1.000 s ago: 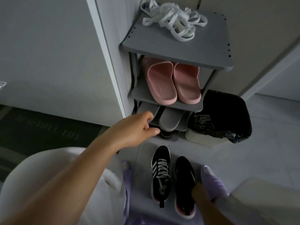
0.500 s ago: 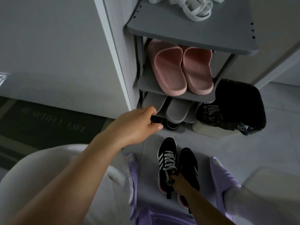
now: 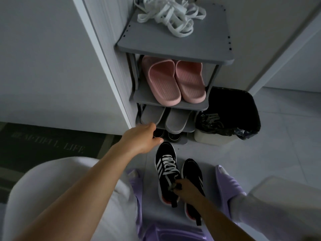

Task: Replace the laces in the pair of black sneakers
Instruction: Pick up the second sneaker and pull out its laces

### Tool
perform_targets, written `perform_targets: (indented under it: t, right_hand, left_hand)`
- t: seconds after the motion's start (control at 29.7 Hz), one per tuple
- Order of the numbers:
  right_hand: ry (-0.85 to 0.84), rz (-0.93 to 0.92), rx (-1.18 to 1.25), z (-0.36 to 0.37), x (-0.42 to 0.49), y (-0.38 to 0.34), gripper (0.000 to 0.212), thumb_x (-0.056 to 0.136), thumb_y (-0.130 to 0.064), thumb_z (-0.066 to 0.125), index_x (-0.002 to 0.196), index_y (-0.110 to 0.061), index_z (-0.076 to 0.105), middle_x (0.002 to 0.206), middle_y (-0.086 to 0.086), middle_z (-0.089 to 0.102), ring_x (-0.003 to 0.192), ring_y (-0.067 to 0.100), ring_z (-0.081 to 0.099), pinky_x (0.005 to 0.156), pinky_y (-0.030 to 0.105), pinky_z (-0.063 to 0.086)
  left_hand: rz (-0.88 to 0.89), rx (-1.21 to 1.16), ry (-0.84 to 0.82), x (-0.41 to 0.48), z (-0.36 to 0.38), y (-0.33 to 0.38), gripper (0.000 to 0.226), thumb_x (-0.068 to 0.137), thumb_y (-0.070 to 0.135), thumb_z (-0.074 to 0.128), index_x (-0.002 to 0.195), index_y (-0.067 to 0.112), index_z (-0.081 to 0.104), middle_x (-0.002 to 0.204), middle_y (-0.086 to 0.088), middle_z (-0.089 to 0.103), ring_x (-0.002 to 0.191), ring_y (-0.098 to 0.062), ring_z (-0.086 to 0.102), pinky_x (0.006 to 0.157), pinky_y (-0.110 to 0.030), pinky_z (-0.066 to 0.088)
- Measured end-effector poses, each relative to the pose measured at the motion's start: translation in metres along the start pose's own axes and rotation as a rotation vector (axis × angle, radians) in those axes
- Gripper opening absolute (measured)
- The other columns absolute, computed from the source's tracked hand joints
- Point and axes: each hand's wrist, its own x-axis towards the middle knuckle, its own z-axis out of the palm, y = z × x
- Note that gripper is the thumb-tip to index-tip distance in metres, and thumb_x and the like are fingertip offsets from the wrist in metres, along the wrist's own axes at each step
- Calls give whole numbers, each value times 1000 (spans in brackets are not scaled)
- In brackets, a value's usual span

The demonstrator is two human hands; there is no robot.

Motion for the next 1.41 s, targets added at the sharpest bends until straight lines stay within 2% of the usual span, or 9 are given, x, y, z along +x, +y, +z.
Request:
perform_targets:
  t: [0.1,0.24,0.4,0.5,0.64,0.74,0.91,1.21,1.41]
  right_hand:
    - [37,-111,76,-31,-44,-26,29,89,1,52,116,9,57,103,18,60,101,25,59,71,9,42]
    - [66,-272,145,-55,-102,-50,36,89,-4,55,125,1,53,98,-6,50,89,5,53,72,4,39]
    - [296,-356,13,-59,-151,-51,44,86,-15,59,129,-21,51,132,-7,41,116,12,50,95,13,38]
    - [344,-397,14,-63,-177,-45,46,84,-15,61,129,-23,51,128,-13,41,116,6,49,95,13,37]
    - [460,-429,48,-80,-208,-43,31,84,-23,64,112,-32,55,100,-22,55,87,-18,52,75,1,38]
    - [552,-407,82,-108,-222,-52,30,84,-28,65,93,-40,39,93,-16,61,77,-2,61,69,14,46]
    - [575,-364,-230,-136,-237,-73,41,82,-36,62,116,-27,41,108,-10,58,90,11,60,74,21,47]
    - [803,-310,-293,-121,-243,-68,29,65,-50,39,89,-35,41,79,-14,48,79,10,50,72,32,50]
    - [722,-323,-299,-126,-254,-77,19,89,-30,50,106,-23,47,70,-14,39,59,2,40,62,3,36]
  left_hand:
    - [-119,-119,8,8,24,0,70,91,53,44,140,7,26,138,-15,44,122,-29,47,97,-40,41]
    - [-239,-504,23,7,49,11,101,77,62,59,144,5,10,147,-17,30,131,-31,38,105,-39,36]
    - [-300,-1100,175,-2,40,32,81,72,45,75,133,11,33,125,-3,50,109,-23,52,84,-36,48]
    - [-214,-1064,146,-10,36,43,61,73,48,72,117,10,52,114,-6,62,98,-23,60,72,-30,48]
    - [-86,-980,260,-31,12,61,51,83,43,63,119,8,54,112,-10,63,99,-27,61,88,-42,51]
    - [41,-1001,321,-49,-5,74,39,88,37,59,117,11,53,106,-4,61,94,-21,60,77,-34,51]
    - [219,-890,365,-71,-12,95,32,92,35,54,114,12,54,102,-1,62,89,-14,59,80,-31,49]
    - [267,-691,440,-80,4,100,39,99,27,38,136,14,41,134,-8,52,124,-22,47,86,-18,31]
    - [221,-646,422,-70,2,97,37,100,26,35,133,11,45,131,-11,54,123,-25,47,84,-19,30]
